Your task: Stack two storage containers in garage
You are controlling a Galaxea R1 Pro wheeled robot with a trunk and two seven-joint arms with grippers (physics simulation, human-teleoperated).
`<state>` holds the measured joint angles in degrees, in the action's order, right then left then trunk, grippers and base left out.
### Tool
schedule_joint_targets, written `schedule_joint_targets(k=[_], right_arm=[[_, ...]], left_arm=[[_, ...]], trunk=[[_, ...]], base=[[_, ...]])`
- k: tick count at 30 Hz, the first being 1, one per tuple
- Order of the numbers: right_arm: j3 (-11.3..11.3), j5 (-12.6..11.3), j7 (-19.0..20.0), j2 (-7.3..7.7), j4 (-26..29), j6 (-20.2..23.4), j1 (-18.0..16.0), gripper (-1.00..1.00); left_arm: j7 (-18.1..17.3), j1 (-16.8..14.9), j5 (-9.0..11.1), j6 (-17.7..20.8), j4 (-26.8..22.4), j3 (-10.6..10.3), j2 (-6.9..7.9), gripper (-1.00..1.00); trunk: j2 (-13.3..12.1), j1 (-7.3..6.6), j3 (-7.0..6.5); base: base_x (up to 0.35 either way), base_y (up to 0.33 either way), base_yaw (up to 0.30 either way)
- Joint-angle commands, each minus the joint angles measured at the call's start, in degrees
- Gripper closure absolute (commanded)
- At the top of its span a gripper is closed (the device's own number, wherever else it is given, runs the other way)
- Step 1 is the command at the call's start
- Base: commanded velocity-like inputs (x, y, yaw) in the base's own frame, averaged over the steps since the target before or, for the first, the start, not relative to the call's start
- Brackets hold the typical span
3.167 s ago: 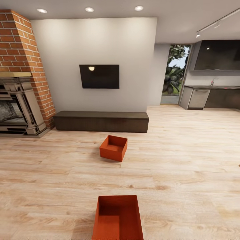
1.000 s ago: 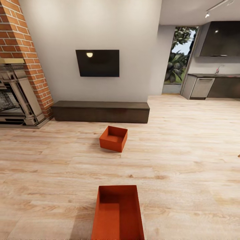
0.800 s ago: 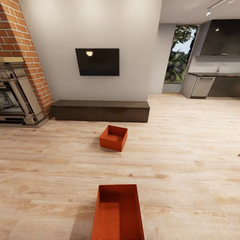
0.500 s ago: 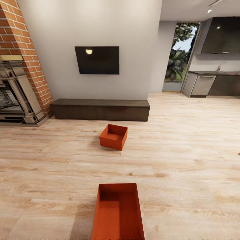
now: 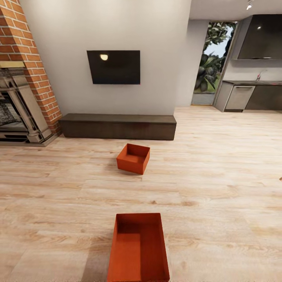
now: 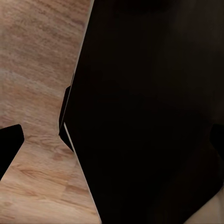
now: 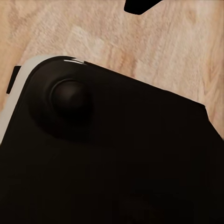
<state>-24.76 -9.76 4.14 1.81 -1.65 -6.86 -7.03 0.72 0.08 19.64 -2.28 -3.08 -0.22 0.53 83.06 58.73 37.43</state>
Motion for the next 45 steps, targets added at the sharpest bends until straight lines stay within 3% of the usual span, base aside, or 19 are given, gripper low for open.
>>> schedule_joint_targets(k=[1, 45], right_arm=[[-0.4, -0.6, 0.3, 0.0, -0.2, -0.3, -0.1, -1.0], [-0.4, -0.6, 0.3, 0.03, -0.2, -0.3, -0.1, -1.0]], left_arm=[[0.1, 0.0, 0.2, -0.1, 0.0, 0.0, 0.0, -1.0], [0.1, 0.0, 0.2, -0.1, 0.0, 0.0, 0.0, -1.0]], trunk=[[0.0, 0.0, 0.12], [0.0, 0.0, 3.86]], base=[[0.0, 0.0, 0.0], [0.0, 0.0, 0.0]])
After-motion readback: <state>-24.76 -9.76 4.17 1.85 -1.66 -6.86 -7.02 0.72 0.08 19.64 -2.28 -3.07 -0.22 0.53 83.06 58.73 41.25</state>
